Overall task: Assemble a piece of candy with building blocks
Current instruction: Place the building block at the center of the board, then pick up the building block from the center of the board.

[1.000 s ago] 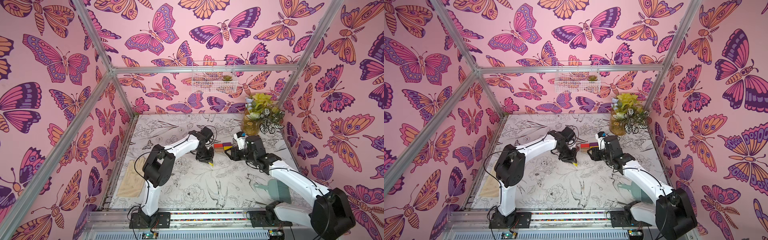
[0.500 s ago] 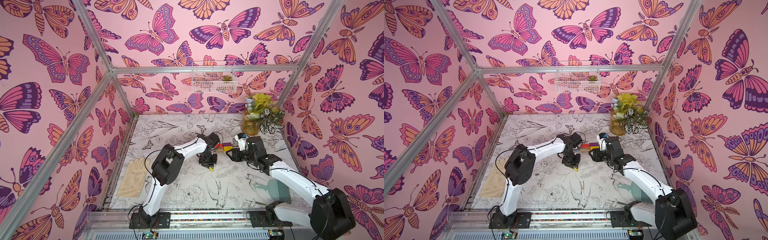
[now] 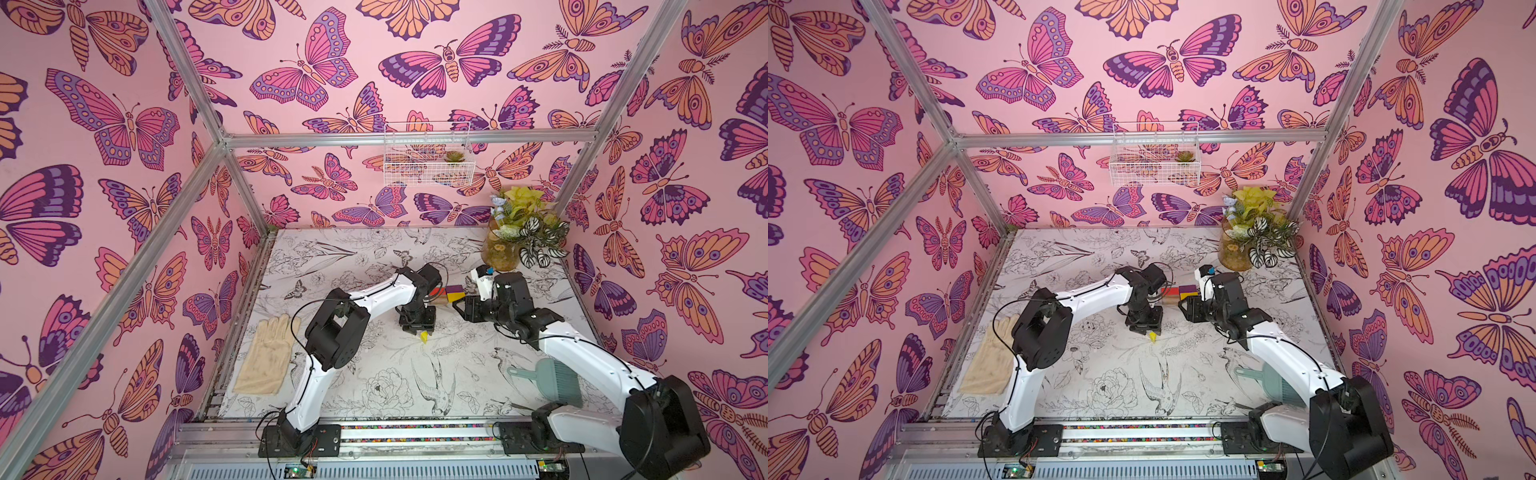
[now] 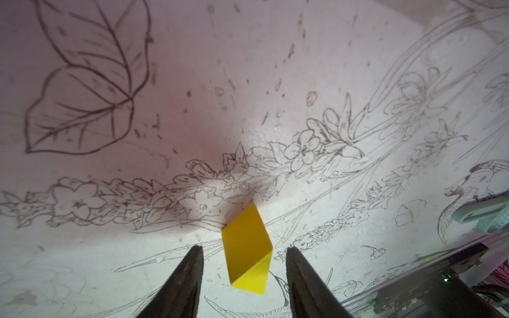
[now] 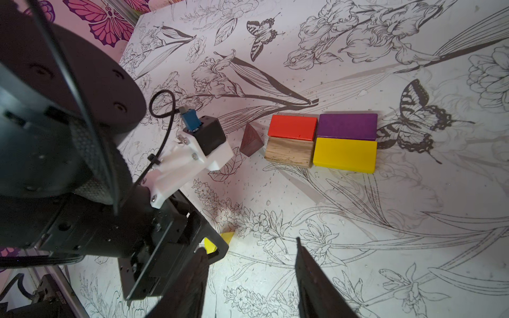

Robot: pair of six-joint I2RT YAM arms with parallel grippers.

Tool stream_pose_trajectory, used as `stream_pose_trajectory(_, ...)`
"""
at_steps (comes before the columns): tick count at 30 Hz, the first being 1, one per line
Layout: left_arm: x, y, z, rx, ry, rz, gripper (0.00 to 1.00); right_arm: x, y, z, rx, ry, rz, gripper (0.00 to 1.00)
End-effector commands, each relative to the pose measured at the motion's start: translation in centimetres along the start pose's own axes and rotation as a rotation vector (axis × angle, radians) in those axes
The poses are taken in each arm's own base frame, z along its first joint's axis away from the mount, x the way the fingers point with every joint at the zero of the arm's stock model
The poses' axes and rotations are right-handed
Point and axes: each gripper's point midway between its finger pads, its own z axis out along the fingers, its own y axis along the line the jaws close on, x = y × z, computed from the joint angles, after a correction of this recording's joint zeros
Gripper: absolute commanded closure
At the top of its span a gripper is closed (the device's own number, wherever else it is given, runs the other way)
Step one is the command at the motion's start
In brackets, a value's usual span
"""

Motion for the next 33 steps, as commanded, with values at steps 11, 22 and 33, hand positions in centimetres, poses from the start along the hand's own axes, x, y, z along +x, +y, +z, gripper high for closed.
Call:
stream_pose_trajectory(11,-2.4,0.1,-19.2,0.347,-0.739,0.040,0.41,0.8,2.1,-0.9,0.208,-0.071,-0.142,0.47)
stream_pose_trajectory(22,0.9,11.9,-22.4,0.454,-0.958,-0.239,0.55,3.6,7.0,5.4,0.352,0.059,-0.007,0.45)
stream_pose_trajectory(33,1.0,12.4,-21.6,0.475,-0.922,-0.251,0.60,7.5,6.0,8.2,0.488,0.157,0.139,0.47)
